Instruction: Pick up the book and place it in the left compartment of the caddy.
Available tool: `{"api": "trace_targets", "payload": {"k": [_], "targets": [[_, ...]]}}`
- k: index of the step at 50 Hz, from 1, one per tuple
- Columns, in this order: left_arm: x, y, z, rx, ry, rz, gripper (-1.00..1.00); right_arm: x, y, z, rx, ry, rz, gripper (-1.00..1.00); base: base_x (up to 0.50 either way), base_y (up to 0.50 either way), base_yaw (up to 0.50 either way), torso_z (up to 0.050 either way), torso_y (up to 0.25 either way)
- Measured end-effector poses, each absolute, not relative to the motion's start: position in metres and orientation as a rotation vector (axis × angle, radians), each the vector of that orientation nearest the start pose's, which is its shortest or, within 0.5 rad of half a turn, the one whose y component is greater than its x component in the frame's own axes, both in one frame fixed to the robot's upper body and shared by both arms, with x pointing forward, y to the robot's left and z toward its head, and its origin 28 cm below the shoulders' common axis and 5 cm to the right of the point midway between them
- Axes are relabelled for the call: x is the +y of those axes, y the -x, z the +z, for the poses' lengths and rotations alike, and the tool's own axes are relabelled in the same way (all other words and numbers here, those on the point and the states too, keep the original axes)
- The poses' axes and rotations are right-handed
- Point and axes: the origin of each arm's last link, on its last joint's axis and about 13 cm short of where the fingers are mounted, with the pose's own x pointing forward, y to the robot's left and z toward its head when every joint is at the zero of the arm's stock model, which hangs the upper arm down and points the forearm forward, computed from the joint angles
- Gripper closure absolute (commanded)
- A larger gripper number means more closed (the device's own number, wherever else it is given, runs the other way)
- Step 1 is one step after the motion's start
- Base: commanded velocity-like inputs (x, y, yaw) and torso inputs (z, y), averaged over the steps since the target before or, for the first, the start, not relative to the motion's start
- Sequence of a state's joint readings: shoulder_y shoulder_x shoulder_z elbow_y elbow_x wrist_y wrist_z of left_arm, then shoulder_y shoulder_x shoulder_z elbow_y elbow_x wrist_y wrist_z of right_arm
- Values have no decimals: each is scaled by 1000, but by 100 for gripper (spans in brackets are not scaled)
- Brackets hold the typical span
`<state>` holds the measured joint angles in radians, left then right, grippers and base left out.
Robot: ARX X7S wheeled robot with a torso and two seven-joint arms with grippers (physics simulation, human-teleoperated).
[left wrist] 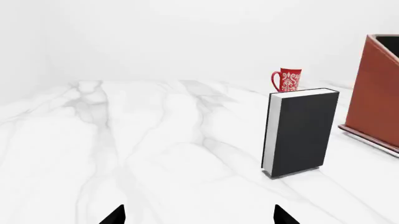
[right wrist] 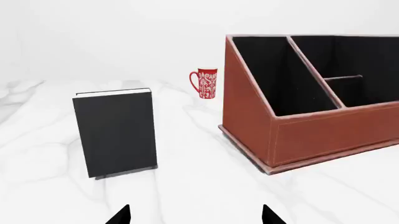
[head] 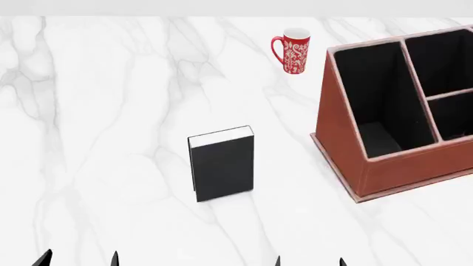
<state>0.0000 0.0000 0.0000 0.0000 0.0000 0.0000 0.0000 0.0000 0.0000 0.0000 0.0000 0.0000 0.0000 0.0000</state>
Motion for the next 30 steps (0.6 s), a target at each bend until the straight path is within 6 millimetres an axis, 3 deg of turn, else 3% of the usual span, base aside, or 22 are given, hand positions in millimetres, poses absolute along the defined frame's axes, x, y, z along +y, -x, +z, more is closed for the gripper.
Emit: {"api": "trace_targets", "payload": {"k": [16, 30], "targets": [[205, -210, 26, 4, -2, -3, -100, -96, -214, 27, -14, -7, -9, -100, 0, 0, 0, 0, 0], [211, -203, 80, -31, -2, 3, -100, -102, -214, 85, -76, 2, -14, -100, 0, 0, 0, 0, 0]]}}
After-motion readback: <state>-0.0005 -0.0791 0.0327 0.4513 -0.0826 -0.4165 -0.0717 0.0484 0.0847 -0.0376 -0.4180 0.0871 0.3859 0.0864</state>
